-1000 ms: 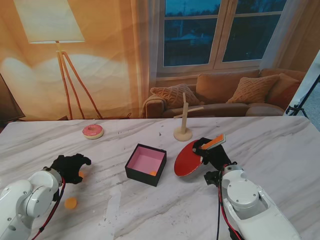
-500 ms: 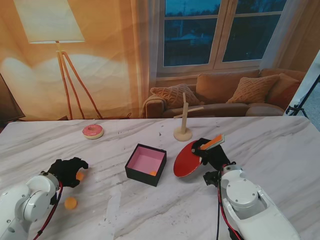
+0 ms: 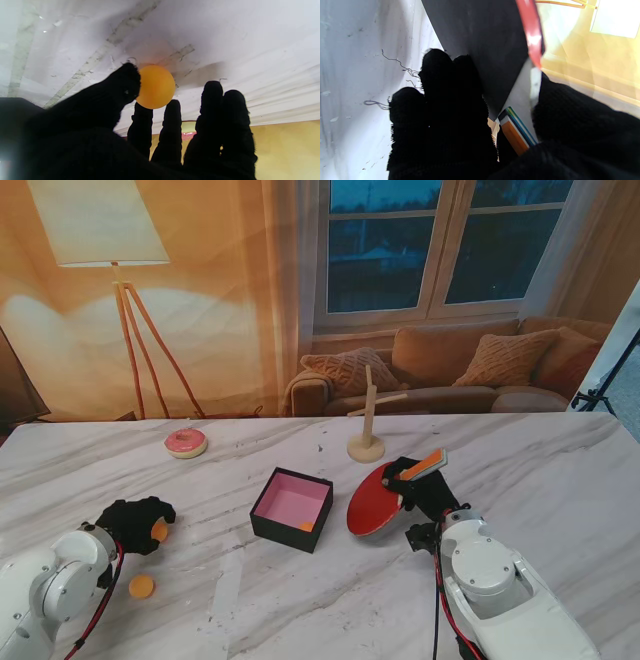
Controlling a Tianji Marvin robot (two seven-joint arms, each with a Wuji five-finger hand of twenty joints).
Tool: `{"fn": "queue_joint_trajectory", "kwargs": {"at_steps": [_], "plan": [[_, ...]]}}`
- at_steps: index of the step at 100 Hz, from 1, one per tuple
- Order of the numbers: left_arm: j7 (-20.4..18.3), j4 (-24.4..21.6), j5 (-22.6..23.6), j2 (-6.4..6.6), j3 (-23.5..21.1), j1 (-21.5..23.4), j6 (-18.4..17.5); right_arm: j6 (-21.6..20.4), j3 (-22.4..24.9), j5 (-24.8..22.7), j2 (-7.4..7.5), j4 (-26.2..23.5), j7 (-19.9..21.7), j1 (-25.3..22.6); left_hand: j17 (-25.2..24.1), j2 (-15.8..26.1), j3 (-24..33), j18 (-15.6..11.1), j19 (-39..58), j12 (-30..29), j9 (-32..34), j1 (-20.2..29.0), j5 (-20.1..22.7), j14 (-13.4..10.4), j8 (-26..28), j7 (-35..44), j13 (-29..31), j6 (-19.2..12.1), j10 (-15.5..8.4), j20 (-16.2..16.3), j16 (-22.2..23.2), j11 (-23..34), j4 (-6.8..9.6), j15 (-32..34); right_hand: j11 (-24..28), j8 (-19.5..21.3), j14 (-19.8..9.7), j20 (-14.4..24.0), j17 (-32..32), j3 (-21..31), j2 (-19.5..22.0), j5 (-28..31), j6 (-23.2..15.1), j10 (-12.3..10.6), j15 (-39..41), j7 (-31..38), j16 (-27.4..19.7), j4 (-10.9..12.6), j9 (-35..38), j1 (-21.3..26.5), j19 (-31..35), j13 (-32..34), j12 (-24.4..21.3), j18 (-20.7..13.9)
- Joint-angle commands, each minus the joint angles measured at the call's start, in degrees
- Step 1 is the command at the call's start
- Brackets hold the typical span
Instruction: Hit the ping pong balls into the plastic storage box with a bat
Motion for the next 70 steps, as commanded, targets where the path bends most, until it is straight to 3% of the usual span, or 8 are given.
{"fn": "queue_joint_trajectory", "kwargs": {"at_steps": [1,34,50,59,70], "plan": [[-0.56,0.45,-0.11,0.13,0.25,-0.34,-0.10,0.37,-0.11,-0.07,-0.09,-0.08,0.87,0.05,0.96,-1.51,2.70,-0.51,1.76,1.98,1.99,2.45,2.32,-0.66,1.42,2.55,2.20,0.28,1.12,1.20,1.28,1.14,0.74,2.11,-0.41,2.11,-4.73,0.75,-0.43,6.45,5.42,11.27,-3.35,-11.68,-1.10,6.03,-0.09,1.46,1.63,6.44,0.19,-2.51,0.05,-2.53],[1.12,4.30,-0.71,0.28,2.63,-3.93,-1.20,0.44,-0.22,-0.60,0.01,0.14,1.11,0.25,7.88,-1.97,5.74,-2.69,5.36,4.73,7.48,7.05,8.37,-3.11,3.14,8.13,8.80,1.18,2.94,1.76,3.79,5.26,0.59,8.46,-0.40,2.06,-4.77,0.75,-0.44,6.43,5.44,11.25,-3.31,-11.73,-1.06,6.03,-0.08,1.45,1.62,6.40,0.19,-2.47,0.05,-2.56],[1.87,6.02,-1.23,0.31,3.87,-5.41,-1.41,0.39,-0.30,-0.84,0.04,0.31,1.18,0.39,11.49,-5.03,4.71,-2.98,7.46,5.48,9.90,11.78,11.17,-3.75,1.79,12.12,13.56,0.53,3.54,1.11,7.21,7.05,-4.77,8.91,-0.42,2.02,-4.80,0.74,-0.46,6.42,5.42,11.25,-3.34,-11.66,-1.06,6.04,-0.09,1.45,1.58,6.40,0.20,-2.45,0.03,-2.54],[2.04,6.52,-1.33,0.32,4.32,-5.88,-1.31,0.40,-0.34,-0.94,0.04,0.37,1.15,0.44,13.71,-6.31,4.16,-3.25,8.78,12.00,12.50,14.77,12.53,-4.20,0.38,15.16,16.47,0.54,4.00,0.27,8.43,6.48,-5.90,8.40,-0.41,2.02,-4.78,0.75,-0.42,6.45,5.42,11.26,-3.32,-11.69,-1.06,6.06,-0.09,1.46,1.58,6.44,0.23,-2.45,0.03,-2.54],[2.16,6.56,-1.31,0.30,4.46,-5.95,-1.08,0.40,-0.37,-1.00,0.03,0.39,1.07,0.46,15.05,-6.54,3.88,-3.04,9.45,15.90,15.31,15.82,13.55,-4.16,0.54,18.21,17.85,0.43,4.18,-0.13,8.61,6.12,-5.94,8.58,-0.40,2.01,-4.84,0.75,-0.42,6.44,5.45,11.29,-3.27,-11.61,-1.09,6.08,-0.11,1.45,1.58,6.42,0.24,-2.49,0.04,-2.56]]}}
